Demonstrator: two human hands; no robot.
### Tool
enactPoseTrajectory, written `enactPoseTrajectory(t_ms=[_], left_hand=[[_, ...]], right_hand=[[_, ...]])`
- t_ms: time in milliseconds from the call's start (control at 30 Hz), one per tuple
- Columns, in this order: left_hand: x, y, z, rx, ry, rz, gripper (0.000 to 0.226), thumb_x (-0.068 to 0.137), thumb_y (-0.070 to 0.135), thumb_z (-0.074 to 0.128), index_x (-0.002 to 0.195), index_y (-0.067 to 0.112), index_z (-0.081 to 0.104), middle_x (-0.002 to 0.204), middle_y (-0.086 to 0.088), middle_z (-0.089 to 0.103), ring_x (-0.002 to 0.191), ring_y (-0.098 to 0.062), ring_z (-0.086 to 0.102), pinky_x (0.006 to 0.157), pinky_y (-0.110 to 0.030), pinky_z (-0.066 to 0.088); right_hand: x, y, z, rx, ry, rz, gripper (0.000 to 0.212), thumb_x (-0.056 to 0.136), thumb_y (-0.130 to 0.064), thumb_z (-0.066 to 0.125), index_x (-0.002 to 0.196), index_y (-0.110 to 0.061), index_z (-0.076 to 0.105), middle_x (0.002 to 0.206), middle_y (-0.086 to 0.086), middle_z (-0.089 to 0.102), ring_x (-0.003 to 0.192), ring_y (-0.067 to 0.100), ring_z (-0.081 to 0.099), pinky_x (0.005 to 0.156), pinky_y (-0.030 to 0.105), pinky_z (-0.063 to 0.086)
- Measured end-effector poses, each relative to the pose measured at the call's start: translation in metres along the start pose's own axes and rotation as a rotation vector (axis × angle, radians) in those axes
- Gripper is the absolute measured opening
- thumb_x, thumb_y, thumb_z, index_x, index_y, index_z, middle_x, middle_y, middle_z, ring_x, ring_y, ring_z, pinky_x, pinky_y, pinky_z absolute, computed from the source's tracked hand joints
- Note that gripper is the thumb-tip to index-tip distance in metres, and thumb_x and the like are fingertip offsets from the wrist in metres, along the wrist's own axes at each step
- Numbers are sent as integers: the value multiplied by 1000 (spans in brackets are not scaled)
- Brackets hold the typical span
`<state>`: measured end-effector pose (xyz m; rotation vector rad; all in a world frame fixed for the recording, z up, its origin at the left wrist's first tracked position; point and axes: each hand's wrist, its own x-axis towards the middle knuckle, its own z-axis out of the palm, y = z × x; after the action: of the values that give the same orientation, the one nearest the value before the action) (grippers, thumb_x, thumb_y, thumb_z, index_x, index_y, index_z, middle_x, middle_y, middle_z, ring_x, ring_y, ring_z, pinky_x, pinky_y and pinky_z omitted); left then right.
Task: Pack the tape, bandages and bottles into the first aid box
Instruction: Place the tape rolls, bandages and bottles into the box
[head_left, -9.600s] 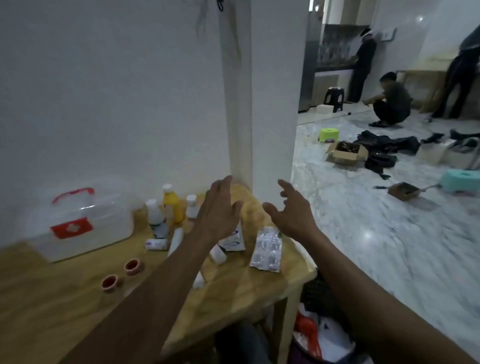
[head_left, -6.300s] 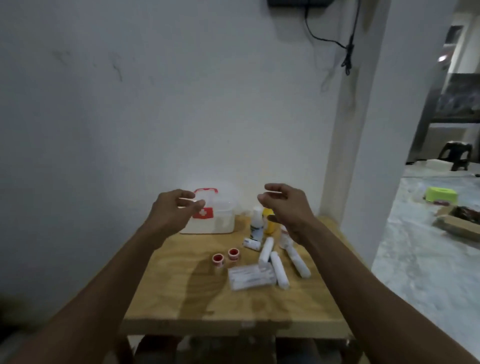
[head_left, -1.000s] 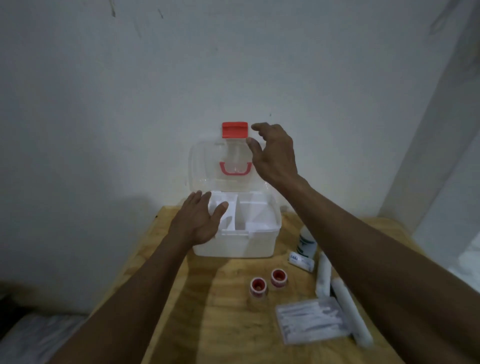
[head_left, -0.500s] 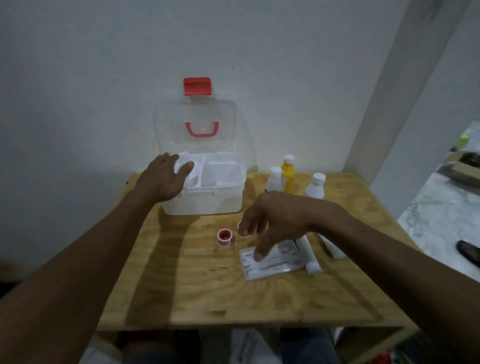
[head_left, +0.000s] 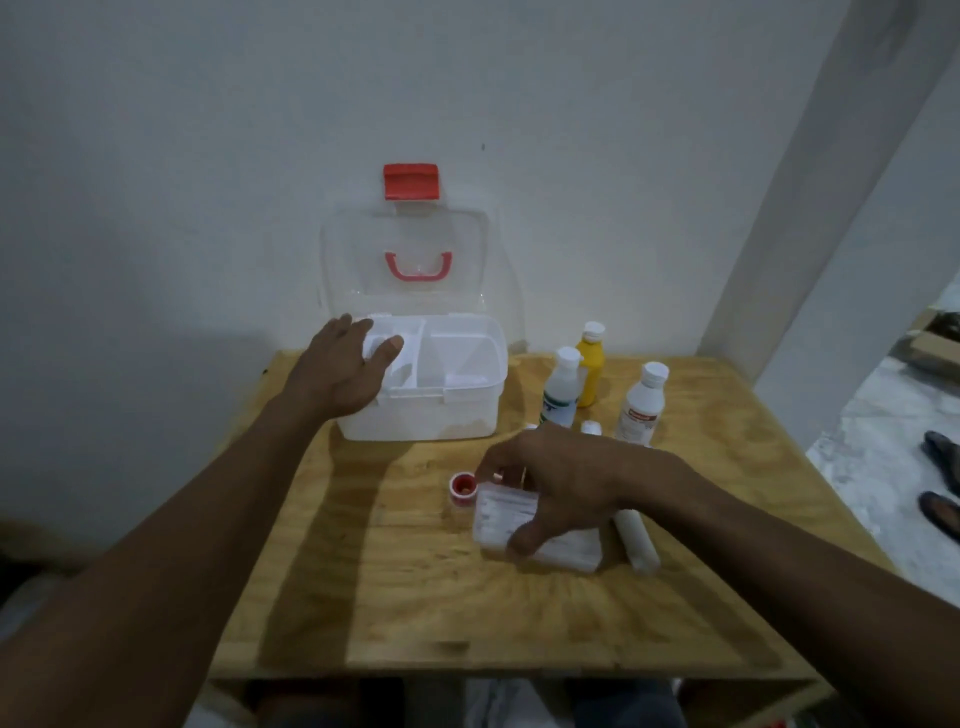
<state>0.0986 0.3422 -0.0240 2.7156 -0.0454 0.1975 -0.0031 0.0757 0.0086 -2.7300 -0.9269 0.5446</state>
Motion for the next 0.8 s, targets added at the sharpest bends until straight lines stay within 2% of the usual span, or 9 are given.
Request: enactPoseTrajectory(t_ms=[100,200,300,367,467,633,733,800], left_hand=[[2,-3,2,-2,-1,-5,75,94,64,27,151,15,28,161,-10,20,149,-27,15,120,-46,15],[2,-3,3,-27,25,-4,74,94,64,28,150,15,31,160,-10,23,148,-27,17,119,-46,17],[-1,0,2,-47,38,-4,72,95,61,30,149,14,32,161,-10,22,149,-25,15,119,-44,15],[-1,0,2,-54,48,-1,71,95,60,31,149,14,33,161,-11,22,149,-25,14,119,-44,15],[-1,-1,4,-57,70,-10,71,94,62,29,148,16,34,161,-8,22,149,-24,14,118,-44,18],[0,-3,7,-52,83,-20,71,94,63,26,149,19,33,161,-4,21,150,-22,12,117,-45,20],[1,-5,8,-46,89,-18,71,93,64,23,148,20,33,161,-4,21,150,-21,12,116,-46,22],[0,-4,8,-46,92,-20,71,94,63,23,148,20,33,161,-4,21,150,-22,12,116,-47,22]], right_hand=[[4,-12,-31,132,196,25,76,65,-54,81,131,-31,52,111,-9,64,92,6,60,74,20,49],[22,-22,-66,256,460,73,71,68,-53,80,131,-30,54,115,-3,65,86,5,60,72,19,49],[56,-24,-90,356,702,181,69,72,-51,78,132,-25,54,126,0,62,99,15,62,83,28,53],[80,-20,-97,384,771,274,69,73,-48,77,132,-22,53,134,3,57,113,23,59,93,36,53],[105,-15,-98,386,742,388,69,77,-42,77,134,-14,51,135,7,54,116,26,56,88,31,48],[130,-12,-85,295,620,510,58,72,-42,81,113,-9,56,101,5,59,80,18,52,66,26,44],[137,-13,-75,223,544,535,50,72,-40,82,96,-13,47,87,3,56,64,13,48,53,23,38],[142,-14,-69,179,513,522,50,73,-37,82,101,-13,48,96,6,58,69,14,51,59,23,41]])
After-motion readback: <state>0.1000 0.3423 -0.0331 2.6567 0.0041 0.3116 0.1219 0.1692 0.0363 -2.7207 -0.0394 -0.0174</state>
